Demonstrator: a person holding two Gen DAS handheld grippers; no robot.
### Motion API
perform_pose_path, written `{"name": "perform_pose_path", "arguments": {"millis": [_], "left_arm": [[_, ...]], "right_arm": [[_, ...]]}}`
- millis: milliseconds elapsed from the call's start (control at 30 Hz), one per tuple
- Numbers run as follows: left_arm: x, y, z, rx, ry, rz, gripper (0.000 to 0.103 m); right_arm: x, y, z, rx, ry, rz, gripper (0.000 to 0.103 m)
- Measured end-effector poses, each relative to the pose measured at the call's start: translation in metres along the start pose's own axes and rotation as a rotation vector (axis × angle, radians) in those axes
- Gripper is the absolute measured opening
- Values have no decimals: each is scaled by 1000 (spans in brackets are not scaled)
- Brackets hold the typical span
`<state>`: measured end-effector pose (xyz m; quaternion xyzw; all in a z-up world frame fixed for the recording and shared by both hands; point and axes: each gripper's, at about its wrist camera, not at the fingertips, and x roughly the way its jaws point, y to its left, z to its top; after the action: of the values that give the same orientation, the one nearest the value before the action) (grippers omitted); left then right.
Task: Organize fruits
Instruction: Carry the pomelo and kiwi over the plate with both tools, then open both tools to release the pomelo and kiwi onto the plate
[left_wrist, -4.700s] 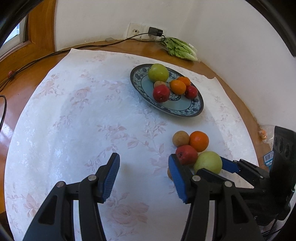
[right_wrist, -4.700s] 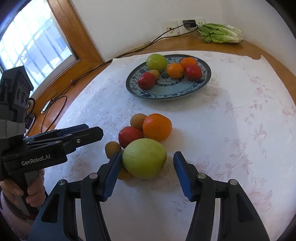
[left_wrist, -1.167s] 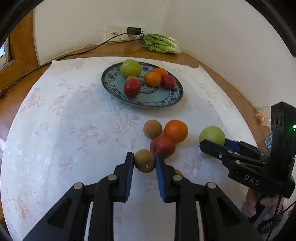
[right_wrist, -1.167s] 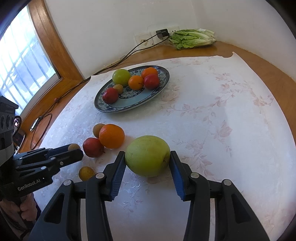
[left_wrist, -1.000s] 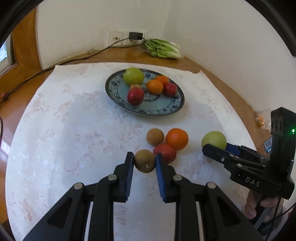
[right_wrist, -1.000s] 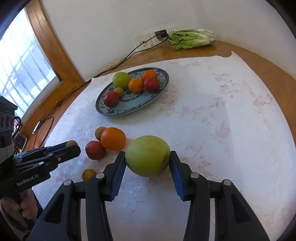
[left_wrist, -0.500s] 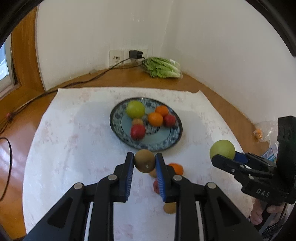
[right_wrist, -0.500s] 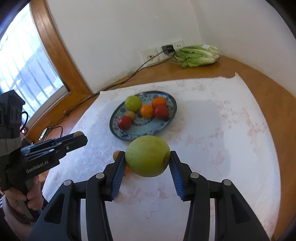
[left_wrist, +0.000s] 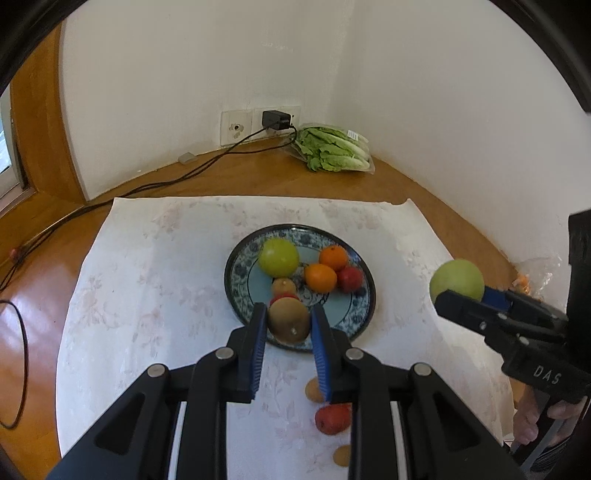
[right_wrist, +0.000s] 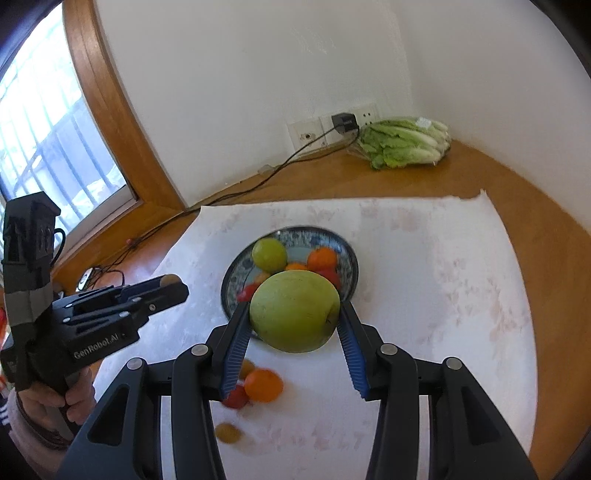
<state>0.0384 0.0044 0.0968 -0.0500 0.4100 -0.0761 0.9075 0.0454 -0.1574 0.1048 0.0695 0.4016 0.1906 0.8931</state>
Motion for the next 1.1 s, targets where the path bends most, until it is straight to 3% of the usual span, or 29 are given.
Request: {"name": "perform_pose_path", "arguments": {"millis": [433,1100], "left_arm": [[56,8,15,-26,51,2,24],[111,27,18,-79,66,5,24]], "right_arm": [[55,-1,33,-15,37,42,48],[144,0,47,-98,50,-57,48]]}}
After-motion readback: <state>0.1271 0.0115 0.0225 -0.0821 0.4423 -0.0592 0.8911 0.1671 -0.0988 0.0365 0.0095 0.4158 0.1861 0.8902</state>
